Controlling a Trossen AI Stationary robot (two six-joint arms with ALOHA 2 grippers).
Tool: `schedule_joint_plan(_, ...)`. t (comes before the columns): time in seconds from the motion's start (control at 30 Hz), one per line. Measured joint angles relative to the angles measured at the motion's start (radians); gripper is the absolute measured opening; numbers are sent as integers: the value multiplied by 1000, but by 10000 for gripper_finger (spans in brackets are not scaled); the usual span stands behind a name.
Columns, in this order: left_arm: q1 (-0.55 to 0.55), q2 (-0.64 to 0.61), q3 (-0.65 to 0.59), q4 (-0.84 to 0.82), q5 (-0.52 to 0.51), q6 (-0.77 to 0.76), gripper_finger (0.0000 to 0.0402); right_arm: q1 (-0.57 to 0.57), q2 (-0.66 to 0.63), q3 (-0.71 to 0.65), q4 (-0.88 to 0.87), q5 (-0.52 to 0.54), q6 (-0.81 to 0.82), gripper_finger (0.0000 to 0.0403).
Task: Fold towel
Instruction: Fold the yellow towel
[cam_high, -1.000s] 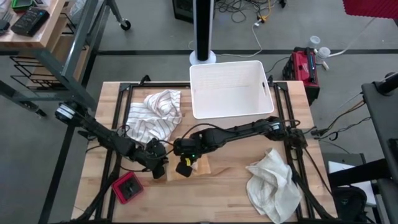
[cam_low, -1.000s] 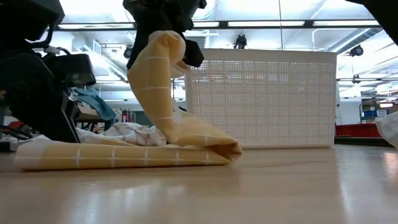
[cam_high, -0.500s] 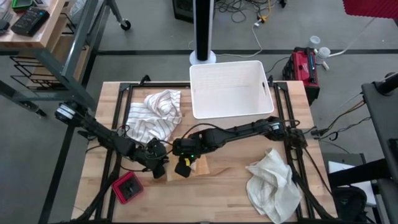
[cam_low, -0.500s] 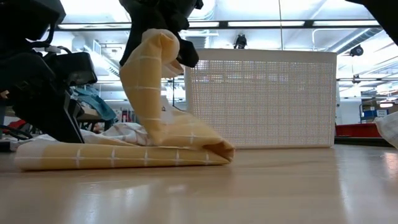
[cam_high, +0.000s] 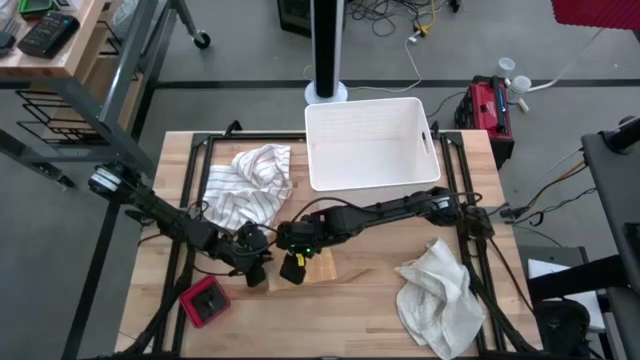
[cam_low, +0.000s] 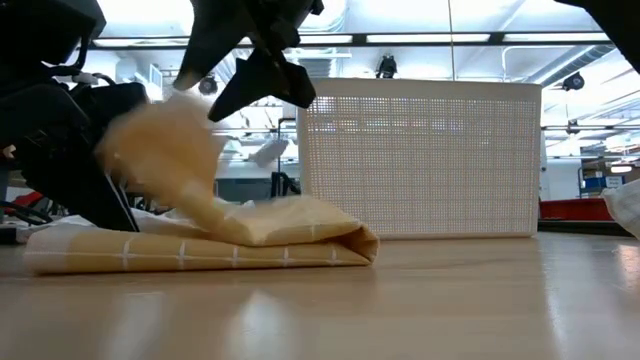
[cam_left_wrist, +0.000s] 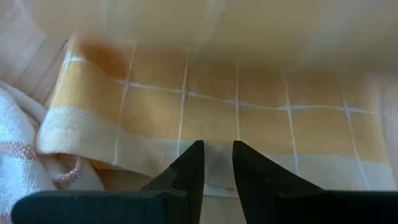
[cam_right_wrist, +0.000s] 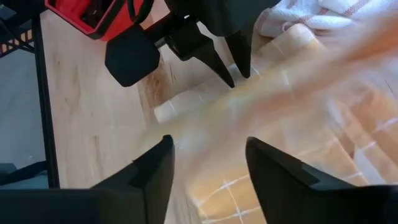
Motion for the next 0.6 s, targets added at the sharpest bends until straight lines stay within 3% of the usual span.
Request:
schedule_joint_plan(0.2,0,0,0,1,0,4,75,0,0,3,3,-2,-34,222)
schedule_joint_plan(0.37,-9,-7,0,-4,42,-12,75,1,-23,13,-133,49,-68,225)
schedule_joint_plan(0.47,-22,-38,25,-105,135,-94,75,12,-48,8,-208,166,-89,222)
schedule_joint_plan(0.53,-26,-67,67,-204,129,-138,75,16,-54,-3,-241,214,-107,222)
schedule_joint_plan(0.6,-35,-89,116,-297,95,-152,75,16,-60,-23,-259,198,-129,223)
